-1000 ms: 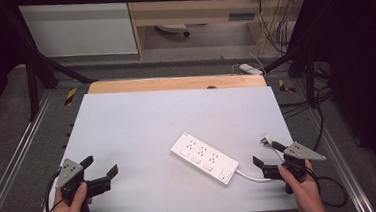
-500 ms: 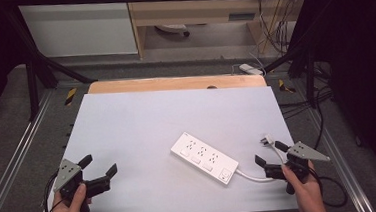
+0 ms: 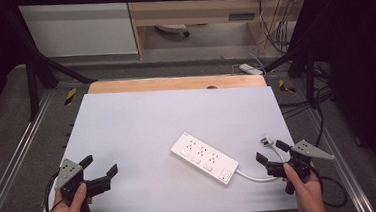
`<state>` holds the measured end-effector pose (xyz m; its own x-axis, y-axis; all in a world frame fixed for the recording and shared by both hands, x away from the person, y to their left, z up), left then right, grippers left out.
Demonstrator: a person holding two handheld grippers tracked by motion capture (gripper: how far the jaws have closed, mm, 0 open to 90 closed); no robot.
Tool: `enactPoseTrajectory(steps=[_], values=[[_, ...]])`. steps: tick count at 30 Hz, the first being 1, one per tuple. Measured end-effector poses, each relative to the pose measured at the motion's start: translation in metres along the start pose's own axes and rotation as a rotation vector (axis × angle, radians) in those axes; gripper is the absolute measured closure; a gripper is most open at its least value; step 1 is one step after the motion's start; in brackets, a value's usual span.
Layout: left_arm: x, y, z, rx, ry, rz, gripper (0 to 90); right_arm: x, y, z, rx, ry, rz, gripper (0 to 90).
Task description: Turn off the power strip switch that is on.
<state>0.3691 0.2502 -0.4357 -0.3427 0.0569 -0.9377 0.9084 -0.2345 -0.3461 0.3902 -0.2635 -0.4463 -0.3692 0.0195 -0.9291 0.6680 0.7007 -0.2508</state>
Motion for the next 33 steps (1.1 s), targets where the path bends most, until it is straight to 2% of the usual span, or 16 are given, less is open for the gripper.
enactPoseTrajectory(steps=[1, 4, 16, 20, 22, 29, 33], values=[[0.001, 0.0, 0.001, 0.003, 0.004, -0.004, 5.1, -0.001, 0.0, -0.001, -0.001, 0.013, 0.009, 2.2], [0.001, 0.001, 0.002, 0.007, 0.006, -0.007, 5.1, -0.004, 0.0, -0.004, -0.003, 0.003, 0.019, 2.2], [0.003, 0.003, 0.004, 0.012, 0.005, -0.015, 5.1, -0.017, 0.004, -0.018, -0.003, -0.046, -0.002, 2.9], [0.003, 0.003, 0.004, 0.011, 0.007, -0.017, 5.1, -0.025, 0.006, -0.025, 0.033, -0.089, -0.023, 6.0], [0.004, 0.003, 0.004, 0.011, 0.009, -0.017, 5.1, -0.028, 0.008, -0.029, 0.008, -0.079, -0.023, 5.1], [0.005, 0.002, 0.004, 0.014, 0.021, -0.024, 5.1, -0.034, 0.015, -0.031, -0.011, -0.089, -0.048, 4.8], [0.005, 0.002, 0.004, 0.014, 0.021, -0.024, 5.1, -0.044, 0.021, -0.034, -0.025, -0.093, -0.058, 4.0]])
Point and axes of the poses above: each handheld gripper's, and its own axes: y roughly forward along the jaws, x roughly out of its underside, z roughly to its right, the point moved 8 cm from there along y, roughly forward along the jaws, and after that the axes turned 13 degrees about -x, right-handed, at the moved point
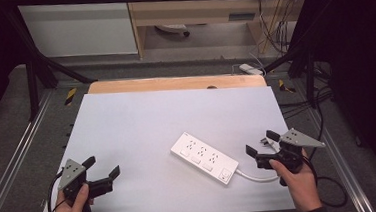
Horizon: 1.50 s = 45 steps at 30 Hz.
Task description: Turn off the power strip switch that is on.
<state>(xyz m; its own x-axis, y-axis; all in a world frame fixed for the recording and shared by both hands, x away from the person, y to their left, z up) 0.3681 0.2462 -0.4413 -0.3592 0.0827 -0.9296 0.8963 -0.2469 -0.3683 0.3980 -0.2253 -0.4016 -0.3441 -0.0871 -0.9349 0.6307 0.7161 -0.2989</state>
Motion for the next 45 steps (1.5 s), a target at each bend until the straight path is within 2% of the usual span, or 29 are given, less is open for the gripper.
enactPoseTrajectory(steps=[12, 29, 45], values=[[0.0, -0.001, 0.002, 0.004, 0.01, 0.003, 5.1, -0.02, 0.014, -0.006, -0.024, -0.015, -0.024, 3.8], [0.001, 0.0, 0.005, 0.007, 0.026, -0.005, 5.1, -0.036, 0.052, -0.025, -0.076, -0.058, -0.103, 3.6], [0.001, 0.0, 0.008, 0.015, 0.039, -0.007, 5.1, -0.05, 0.067, -0.03, -0.081, -0.085, -0.139, 3.6]])
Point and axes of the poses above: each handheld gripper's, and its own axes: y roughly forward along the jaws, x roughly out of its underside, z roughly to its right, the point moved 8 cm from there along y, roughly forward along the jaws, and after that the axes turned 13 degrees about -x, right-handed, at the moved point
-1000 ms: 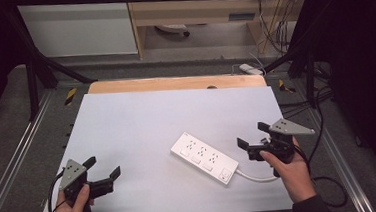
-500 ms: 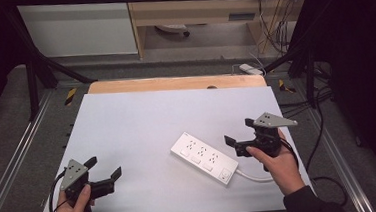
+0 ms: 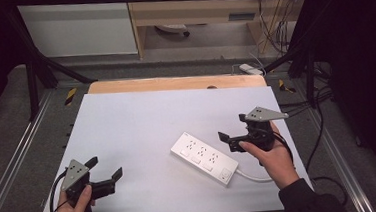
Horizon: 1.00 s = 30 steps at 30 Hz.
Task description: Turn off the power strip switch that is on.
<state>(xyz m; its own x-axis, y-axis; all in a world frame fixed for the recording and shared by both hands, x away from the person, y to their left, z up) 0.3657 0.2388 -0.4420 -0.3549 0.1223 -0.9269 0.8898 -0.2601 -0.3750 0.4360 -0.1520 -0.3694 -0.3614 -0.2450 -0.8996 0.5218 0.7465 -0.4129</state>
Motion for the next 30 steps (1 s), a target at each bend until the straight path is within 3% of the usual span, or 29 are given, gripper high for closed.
enactPoseTrajectory(steps=[15, 30], values=[[0.0, 0.001, 0.001, 0.003, 0.008, -0.004, 5.1, -0.013, 0.021, -0.012, -0.039, -0.03, -0.019, 2.7], [0.0, 0.002, 0.001, 0.003, 0.014, -0.007, 5.1, -0.024, 0.041, -0.027, -0.074, -0.005, 0.055, 6.2]])
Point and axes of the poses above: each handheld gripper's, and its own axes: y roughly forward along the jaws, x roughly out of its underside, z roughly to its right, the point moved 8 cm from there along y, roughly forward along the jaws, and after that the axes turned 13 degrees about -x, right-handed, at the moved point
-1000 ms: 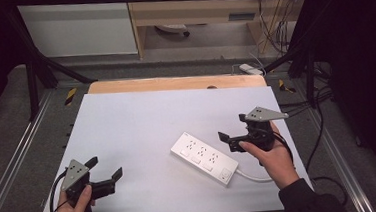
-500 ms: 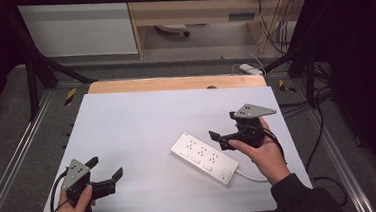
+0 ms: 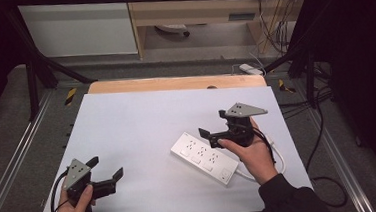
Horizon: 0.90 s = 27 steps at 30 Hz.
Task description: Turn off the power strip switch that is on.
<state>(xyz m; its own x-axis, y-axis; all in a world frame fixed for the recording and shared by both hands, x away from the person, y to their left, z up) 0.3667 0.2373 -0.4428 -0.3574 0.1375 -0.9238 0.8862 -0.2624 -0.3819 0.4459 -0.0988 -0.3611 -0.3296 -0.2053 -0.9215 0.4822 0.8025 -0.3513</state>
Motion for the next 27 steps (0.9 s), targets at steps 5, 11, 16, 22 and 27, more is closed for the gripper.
enactPoseTrajectory(steps=[5, 11, 16, 22, 27], values=[[0.001, 0.0, 0.001, 0.002, 0.005, -0.004, 5.1, -0.005, 0.011, -0.005, -0.008, 0.008, 0.04, 10.4], [0.0, 0.0, 0.0, 0.002, 0.003, -0.003, 5.1, -0.007, 0.016, -0.011, -0.008, -0.015, 0.054, 23.4], [0.0, 0.0, 0.001, 0.003, 0.004, -0.003, 5.1, -0.007, 0.02, -0.014, -0.009, -0.035, 0.058, 36.7], [0.0, 0.0, 0.0, 0.003, 0.003, -0.004, 5.1, -0.006, 0.026, -0.015, -0.007, -0.045, 0.059, 48.4], [0.0, 0.0, 0.0, 0.004, 0.003, -0.004, 5.1, -0.005, 0.034, -0.018, -0.017, -0.058, 0.06, 56.2]])
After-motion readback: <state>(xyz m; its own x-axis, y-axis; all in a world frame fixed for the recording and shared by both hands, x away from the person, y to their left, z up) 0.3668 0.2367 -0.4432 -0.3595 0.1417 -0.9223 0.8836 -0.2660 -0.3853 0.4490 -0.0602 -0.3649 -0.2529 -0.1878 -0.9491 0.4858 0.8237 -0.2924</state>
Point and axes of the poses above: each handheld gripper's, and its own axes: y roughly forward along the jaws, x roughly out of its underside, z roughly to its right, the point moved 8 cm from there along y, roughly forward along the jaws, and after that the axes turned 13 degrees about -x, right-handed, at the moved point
